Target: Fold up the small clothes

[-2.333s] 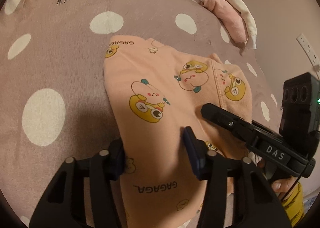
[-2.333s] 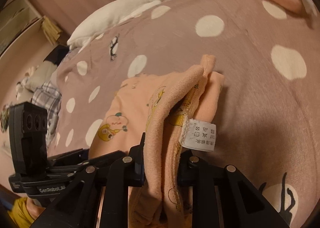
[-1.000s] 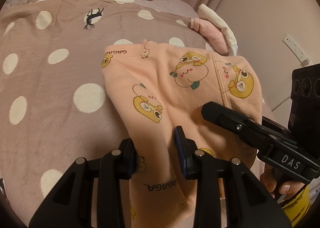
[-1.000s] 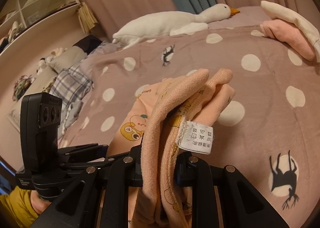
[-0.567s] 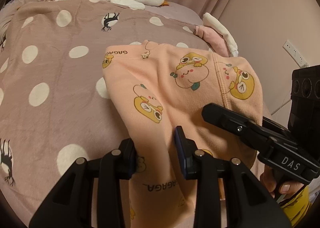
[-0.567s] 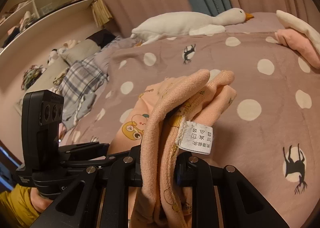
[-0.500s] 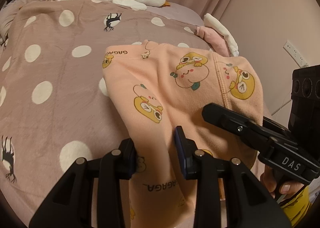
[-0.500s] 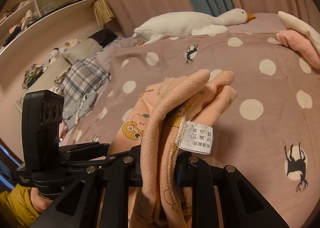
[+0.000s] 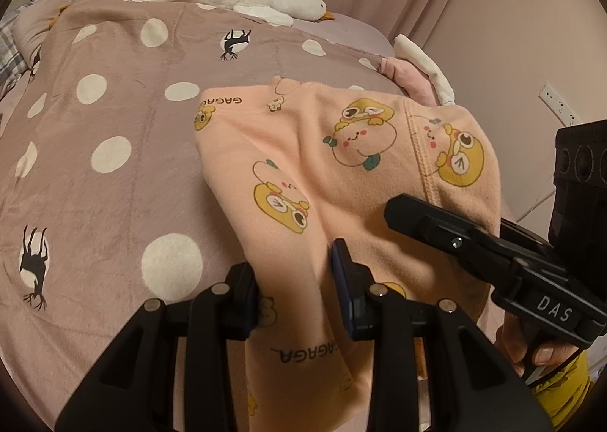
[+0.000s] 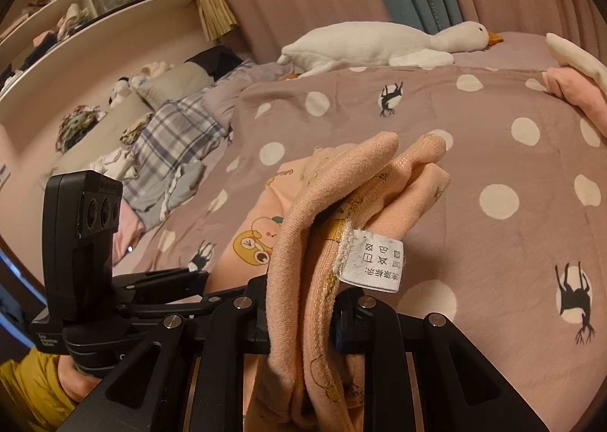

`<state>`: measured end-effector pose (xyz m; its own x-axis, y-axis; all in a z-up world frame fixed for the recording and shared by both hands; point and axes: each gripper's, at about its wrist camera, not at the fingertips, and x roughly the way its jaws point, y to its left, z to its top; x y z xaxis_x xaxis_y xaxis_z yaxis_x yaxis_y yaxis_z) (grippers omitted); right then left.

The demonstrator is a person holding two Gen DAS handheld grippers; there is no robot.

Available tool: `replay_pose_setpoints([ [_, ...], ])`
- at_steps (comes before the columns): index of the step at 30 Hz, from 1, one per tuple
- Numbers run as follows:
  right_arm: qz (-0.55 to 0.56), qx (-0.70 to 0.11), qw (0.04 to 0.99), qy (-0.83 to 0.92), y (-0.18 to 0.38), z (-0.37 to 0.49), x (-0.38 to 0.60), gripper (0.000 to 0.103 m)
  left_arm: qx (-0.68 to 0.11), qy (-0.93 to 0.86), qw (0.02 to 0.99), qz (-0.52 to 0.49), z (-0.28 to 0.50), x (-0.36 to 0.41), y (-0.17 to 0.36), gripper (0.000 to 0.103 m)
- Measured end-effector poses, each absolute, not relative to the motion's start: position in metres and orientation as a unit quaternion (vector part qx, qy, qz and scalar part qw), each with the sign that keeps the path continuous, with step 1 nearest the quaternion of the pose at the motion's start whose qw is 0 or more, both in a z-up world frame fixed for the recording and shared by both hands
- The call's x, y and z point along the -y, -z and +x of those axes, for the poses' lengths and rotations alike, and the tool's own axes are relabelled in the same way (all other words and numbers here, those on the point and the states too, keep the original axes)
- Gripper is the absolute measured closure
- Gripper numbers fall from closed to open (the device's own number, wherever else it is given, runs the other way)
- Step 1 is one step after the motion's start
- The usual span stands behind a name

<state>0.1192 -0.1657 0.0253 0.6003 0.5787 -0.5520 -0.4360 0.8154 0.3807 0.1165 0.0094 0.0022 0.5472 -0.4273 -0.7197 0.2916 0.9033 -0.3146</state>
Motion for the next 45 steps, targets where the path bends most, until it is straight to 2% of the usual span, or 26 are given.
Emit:
replay_pose_setpoints([
  [26, 0.075, -0.343, 0.881, -0.316, -0.032, 0.105, 0.125, 0.080, -0.416, 0.170, 0.889, -0.093, 0.093, -0.047, -0.011, 0.071],
  [45, 0.059, -0.354, 0.878, -0.316, -0.025, 0.122, 0.105, 0.080, -0.423, 0.161, 0.886, -0.106, 0.123, -0.064, 0.004, 0.071],
])
